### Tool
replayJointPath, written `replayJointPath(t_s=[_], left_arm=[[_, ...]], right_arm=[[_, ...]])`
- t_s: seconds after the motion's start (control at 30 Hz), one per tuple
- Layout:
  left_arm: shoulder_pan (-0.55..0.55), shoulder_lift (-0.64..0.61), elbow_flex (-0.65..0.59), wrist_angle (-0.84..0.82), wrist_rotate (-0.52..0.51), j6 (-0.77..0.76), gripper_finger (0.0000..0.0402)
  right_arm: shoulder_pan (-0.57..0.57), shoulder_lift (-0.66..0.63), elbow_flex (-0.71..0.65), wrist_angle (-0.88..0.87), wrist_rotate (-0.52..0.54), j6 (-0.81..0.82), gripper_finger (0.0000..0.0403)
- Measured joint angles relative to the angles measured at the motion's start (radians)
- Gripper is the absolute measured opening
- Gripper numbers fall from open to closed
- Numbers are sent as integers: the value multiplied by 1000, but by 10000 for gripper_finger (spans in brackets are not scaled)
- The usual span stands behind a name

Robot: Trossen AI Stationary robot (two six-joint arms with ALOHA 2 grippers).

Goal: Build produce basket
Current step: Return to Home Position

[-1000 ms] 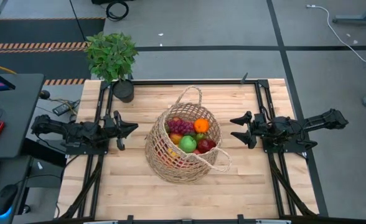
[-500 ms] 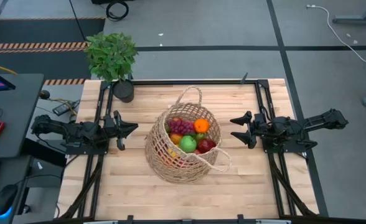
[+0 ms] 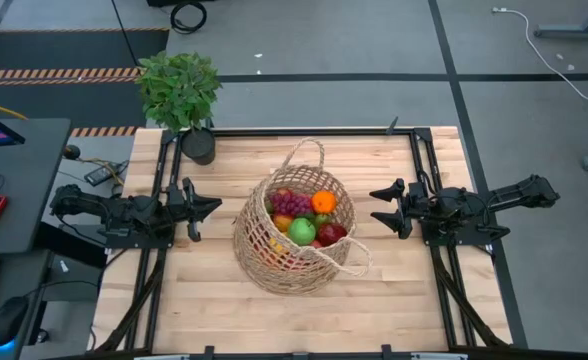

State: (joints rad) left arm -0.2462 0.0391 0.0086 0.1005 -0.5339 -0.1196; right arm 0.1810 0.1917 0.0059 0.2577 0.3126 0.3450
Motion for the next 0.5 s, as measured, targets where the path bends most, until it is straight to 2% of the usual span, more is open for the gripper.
replayJointPath(t_s=[0.5], left_arm=[[0,0,0,0,0,0,35]], right_arm=[[0,0,0,0,0,0,365]])
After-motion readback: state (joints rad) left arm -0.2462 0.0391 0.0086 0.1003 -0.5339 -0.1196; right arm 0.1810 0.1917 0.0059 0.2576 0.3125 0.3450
